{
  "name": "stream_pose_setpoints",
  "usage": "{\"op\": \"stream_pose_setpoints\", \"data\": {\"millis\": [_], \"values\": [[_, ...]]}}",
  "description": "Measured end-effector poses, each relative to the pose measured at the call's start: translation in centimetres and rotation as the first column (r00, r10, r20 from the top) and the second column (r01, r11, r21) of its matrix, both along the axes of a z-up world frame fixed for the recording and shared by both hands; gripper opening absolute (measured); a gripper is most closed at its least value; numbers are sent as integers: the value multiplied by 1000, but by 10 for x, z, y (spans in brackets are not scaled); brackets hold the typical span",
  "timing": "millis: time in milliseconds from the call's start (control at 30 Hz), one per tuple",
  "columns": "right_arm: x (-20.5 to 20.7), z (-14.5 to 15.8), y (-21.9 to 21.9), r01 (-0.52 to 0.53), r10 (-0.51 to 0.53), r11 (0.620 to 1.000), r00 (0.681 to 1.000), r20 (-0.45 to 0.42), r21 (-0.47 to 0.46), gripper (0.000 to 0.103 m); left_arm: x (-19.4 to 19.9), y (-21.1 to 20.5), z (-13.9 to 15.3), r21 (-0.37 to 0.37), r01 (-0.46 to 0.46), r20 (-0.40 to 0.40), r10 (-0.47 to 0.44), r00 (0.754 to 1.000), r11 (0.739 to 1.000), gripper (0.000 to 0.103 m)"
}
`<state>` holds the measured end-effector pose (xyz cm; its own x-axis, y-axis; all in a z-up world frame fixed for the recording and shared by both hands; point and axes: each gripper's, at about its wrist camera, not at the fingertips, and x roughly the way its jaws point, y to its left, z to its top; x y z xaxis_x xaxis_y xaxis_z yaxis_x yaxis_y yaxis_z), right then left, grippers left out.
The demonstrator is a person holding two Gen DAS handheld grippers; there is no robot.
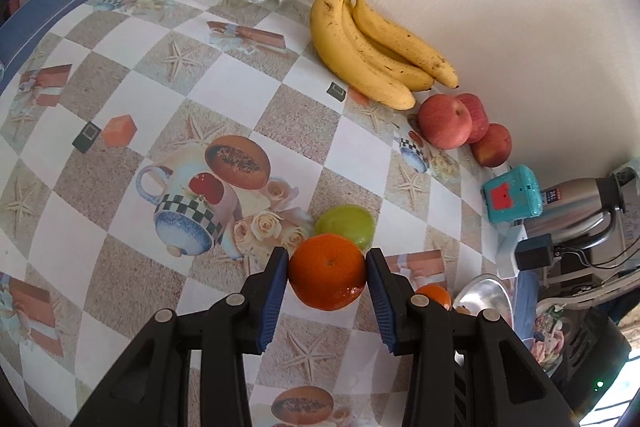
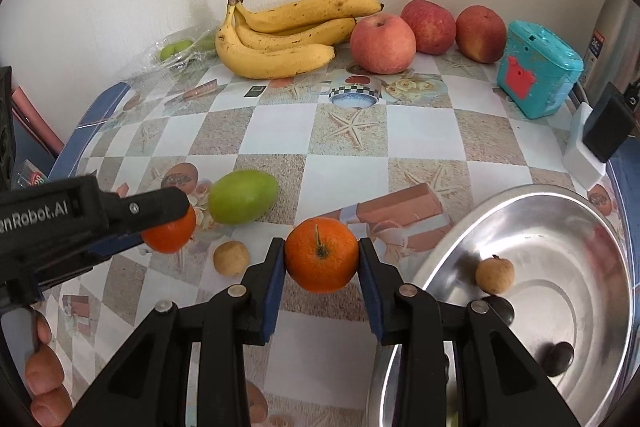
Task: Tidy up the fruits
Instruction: 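Carry both held oranges up and over the steel bowl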
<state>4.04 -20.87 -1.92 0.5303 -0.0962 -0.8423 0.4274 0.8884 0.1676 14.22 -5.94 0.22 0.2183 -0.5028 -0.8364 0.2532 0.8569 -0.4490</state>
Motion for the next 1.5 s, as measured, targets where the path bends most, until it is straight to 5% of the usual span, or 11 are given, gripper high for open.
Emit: {"op": "stream_pose_setpoints", "data": {"millis": [1500], "values": [[-103, 57, 24, 65, -66, 998, 996, 58, 24, 37, -78, 24, 51, -51, 22, 60, -19, 998, 998, 42]]}}
